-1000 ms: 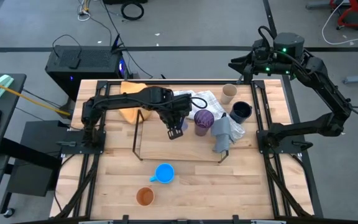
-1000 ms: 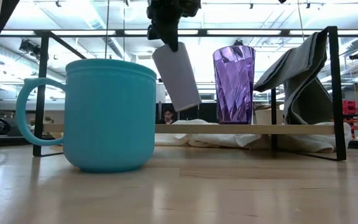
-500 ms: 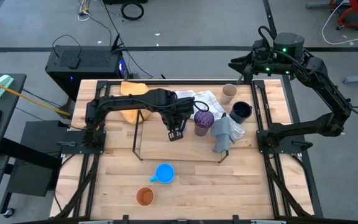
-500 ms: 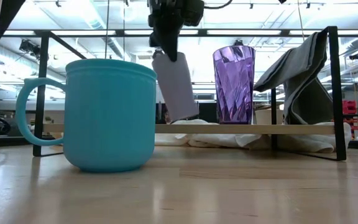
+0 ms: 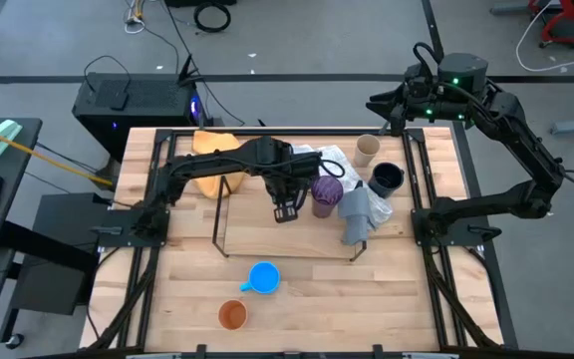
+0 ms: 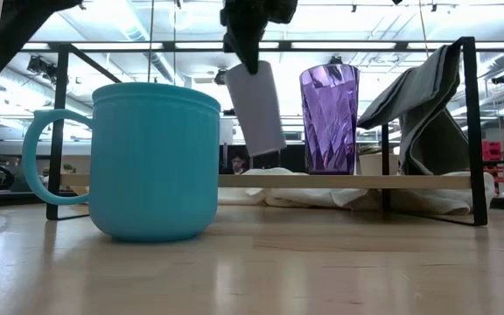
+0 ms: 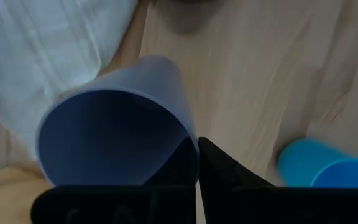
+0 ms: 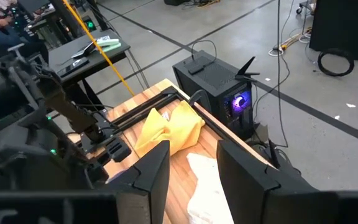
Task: Stack small to large cups/mugs on shelf
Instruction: Put the blue cup on the shelf
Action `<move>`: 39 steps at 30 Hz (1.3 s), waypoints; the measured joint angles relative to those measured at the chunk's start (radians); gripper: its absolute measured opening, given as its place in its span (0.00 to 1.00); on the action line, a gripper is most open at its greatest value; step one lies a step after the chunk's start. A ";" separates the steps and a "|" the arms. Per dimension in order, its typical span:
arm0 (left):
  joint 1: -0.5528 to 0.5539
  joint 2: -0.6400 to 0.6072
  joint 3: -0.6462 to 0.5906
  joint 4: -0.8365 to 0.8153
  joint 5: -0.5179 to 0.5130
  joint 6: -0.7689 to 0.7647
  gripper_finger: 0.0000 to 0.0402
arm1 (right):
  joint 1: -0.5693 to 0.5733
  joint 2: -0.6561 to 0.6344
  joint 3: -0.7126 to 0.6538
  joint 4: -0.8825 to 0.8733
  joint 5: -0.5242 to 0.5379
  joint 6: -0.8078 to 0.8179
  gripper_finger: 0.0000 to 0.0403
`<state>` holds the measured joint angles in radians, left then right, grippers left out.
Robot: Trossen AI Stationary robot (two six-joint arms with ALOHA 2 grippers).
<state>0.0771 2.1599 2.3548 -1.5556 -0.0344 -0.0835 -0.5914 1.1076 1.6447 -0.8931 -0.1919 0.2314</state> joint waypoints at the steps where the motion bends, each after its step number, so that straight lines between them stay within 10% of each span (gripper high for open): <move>1: 0.003 -0.013 -0.038 0.002 0.000 0.009 0.02 | 0.003 -0.001 0.000 -0.002 0.000 0.001 0.35; 39: -0.012 -0.013 -0.121 0.039 0.013 0.018 0.02 | 0.006 -0.024 0.000 -0.042 0.004 -0.006 0.35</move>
<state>0.0647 2.1468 2.2333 -1.5162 -0.0216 -0.0658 -0.5858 1.0836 1.6447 -0.9352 -0.1875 0.2254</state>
